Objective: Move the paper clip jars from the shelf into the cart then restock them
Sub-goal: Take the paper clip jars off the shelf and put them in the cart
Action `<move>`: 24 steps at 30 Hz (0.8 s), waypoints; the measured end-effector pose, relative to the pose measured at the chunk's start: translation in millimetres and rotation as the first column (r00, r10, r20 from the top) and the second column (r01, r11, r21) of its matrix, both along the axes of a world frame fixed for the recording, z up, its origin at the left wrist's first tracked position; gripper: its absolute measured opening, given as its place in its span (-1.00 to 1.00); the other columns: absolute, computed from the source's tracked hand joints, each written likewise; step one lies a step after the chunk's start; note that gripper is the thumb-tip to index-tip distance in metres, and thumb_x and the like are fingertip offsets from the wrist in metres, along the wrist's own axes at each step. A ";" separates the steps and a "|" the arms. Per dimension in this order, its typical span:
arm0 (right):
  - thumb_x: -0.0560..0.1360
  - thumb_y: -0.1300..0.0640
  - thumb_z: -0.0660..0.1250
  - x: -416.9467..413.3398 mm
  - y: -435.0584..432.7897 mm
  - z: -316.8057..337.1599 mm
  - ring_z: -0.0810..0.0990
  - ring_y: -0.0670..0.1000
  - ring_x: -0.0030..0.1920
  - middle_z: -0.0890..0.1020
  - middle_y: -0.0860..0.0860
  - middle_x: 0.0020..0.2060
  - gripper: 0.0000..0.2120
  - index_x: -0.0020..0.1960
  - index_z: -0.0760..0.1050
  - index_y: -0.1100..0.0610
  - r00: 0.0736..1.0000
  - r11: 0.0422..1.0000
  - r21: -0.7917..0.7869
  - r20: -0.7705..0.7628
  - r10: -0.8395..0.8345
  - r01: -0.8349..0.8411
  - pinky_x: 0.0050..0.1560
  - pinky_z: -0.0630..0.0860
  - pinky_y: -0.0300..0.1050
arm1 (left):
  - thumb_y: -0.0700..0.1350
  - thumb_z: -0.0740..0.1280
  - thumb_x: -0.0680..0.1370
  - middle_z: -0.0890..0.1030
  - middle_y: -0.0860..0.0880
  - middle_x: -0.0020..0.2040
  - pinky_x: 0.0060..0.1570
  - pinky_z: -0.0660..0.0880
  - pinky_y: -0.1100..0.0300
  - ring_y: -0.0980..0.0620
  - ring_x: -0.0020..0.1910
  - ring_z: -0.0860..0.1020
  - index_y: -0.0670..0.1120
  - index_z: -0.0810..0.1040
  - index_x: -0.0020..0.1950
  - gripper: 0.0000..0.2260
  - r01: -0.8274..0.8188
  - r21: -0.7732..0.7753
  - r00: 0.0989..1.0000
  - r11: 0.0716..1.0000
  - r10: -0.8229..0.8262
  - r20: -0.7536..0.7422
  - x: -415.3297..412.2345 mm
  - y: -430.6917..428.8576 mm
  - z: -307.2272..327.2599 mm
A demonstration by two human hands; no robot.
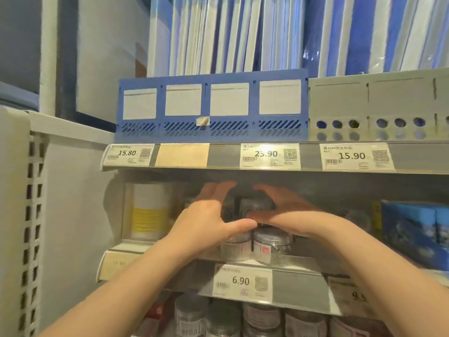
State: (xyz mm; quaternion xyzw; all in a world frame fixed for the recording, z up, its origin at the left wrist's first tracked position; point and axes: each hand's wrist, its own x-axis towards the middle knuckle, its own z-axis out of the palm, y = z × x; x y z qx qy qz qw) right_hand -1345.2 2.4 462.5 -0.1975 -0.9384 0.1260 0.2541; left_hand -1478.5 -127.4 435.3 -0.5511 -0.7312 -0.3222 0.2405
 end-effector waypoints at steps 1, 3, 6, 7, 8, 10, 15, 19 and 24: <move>0.41 -0.28 0.31 -2.9 3.1 2.1 0.27 -0.05 0.40 0.24 -0.14 0.45 -0.32 0.45 0.13 -0.22 1.000 1.000 -0.004 0.027 0.007 -0.007 0.31 0.25 -0.17 | 0.35 0.31 0.34 0.33 0.04 0.32 0.22 0.37 0.15 0.03 0.30 0.36 0.15 0.18 0.41 -0.29 -0.001 0.051 1.000 0.999 0.002 -0.021 -4.4 4.2 2.3; 0.44 -0.26 0.29 -6.2 8.0 6.6 0.27 -0.05 0.39 0.23 -0.14 0.46 -0.34 0.46 0.11 -0.21 0.995 1.000 0.010 0.096 0.000 -0.001 0.18 0.21 -0.24 | 0.30 0.33 0.36 0.28 0.03 0.37 0.28 0.31 0.14 0.00 0.33 0.29 0.12 0.21 0.42 -0.31 -0.007 0.144 0.997 0.990 0.017 -0.070 -13.6 13.5 7.8; 0.46 -0.21 0.30 -10.0 13.9 12.8 0.29 -0.06 0.36 0.28 -0.13 0.43 -0.36 0.46 0.14 -0.17 0.984 1.000 0.023 0.179 -0.012 0.008 0.12 0.20 -0.26 | 0.26 0.36 0.36 0.22 0.01 0.43 0.34 0.25 0.10 -0.04 0.37 0.21 0.11 0.17 0.46 -0.27 -0.021 0.111 0.996 0.994 0.030 -0.079 -25.8 28.3 11.9; 0.45 -0.21 0.31 -11.1 15.8 14.9 0.32 -0.07 0.34 0.32 -0.13 0.40 -0.37 0.45 0.17 -0.16 0.981 1.000 0.019 0.194 -0.009 0.006 0.11 0.21 -0.25 | 0.26 0.37 0.35 0.18 0.02 0.44 0.36 0.23 0.11 -0.03 0.39 0.19 0.12 0.15 0.46 -0.25 -0.024 0.078 0.997 0.997 0.029 -0.065 -28.5 32.1 11.8; 0.45 -0.20 0.32 -12.5 18.1 16.6 0.33 -0.08 0.31 0.34 -0.14 0.37 -0.38 0.44 0.19 -0.15 0.977 1.000 0.010 0.211 -0.005 0.003 0.11 0.23 -0.24 | 0.28 0.37 0.34 0.15 0.03 0.45 0.36 0.21 0.12 -0.02 0.40 0.17 0.14 0.13 0.46 -0.23 -0.025 0.045 0.998 0.999 0.027 -0.051 -31.3 35.4 11.3; 0.42 -0.23 0.34 -16.2 23.1 18.6 0.36 -0.10 0.28 0.37 -0.18 0.34 -0.39 0.41 0.23 -0.16 0.971 1.000 -0.001 0.239 0.007 -0.006 0.10 0.26 -0.21 | 0.32 0.36 0.33 0.09 0.08 0.47 0.34 0.24 0.11 -0.02 0.41 0.20 0.17 0.07 0.46 -0.20 -0.028 -0.026 0.999 0.999 0.028 -0.018 -36.1 38.7 11.4; 0.36 -0.25 0.38 -26.4 31.9 15.4 0.45 -0.13 0.09 0.45 -0.22 0.15 -0.40 0.33 0.27 -0.22 0.968 1.000 -0.005 0.250 0.012 -0.011 -0.05 0.34 -0.26 | 0.39 0.26 0.36 0.17 0.00 0.50 0.35 0.23 0.10 -0.04 0.43 0.24 0.19 0.02 0.48 -0.21 -0.087 -0.268 0.996 0.959 0.085 -0.017 -46.9 41.0 13.5; 0.33 -0.26 0.41 -27.9 33.8 16.1 0.43 -0.15 0.10 0.42 -0.23 0.14 -0.31 0.37 0.22 -0.24 0.956 0.999 -0.050 0.290 0.029 -0.015 -0.08 0.33 -0.31 | 0.41 0.25 0.35 0.27 -0.02 0.46 0.35 0.21 0.06 -0.07 0.43 0.21 0.17 0.04 0.49 -0.20 -0.123 -0.335 0.992 0.934 0.110 -0.059 -50.8 43.5 18.3; 0.33 -0.28 0.39 -36.4 37.3 25.6 0.39 -0.07 0.24 0.40 -0.15 0.26 -0.35 0.35 0.25 -0.20 0.948 0.990 -0.136 0.310 0.073 -0.031 0.27 0.34 -0.09 | 0.45 0.24 0.32 0.40 0.05 0.37 0.25 0.30 0.05 -0.05 0.34 0.34 0.18 0.19 0.43 -0.25 -0.092 -0.392 0.995 0.916 0.098 -0.004 -65.1 43.7 23.9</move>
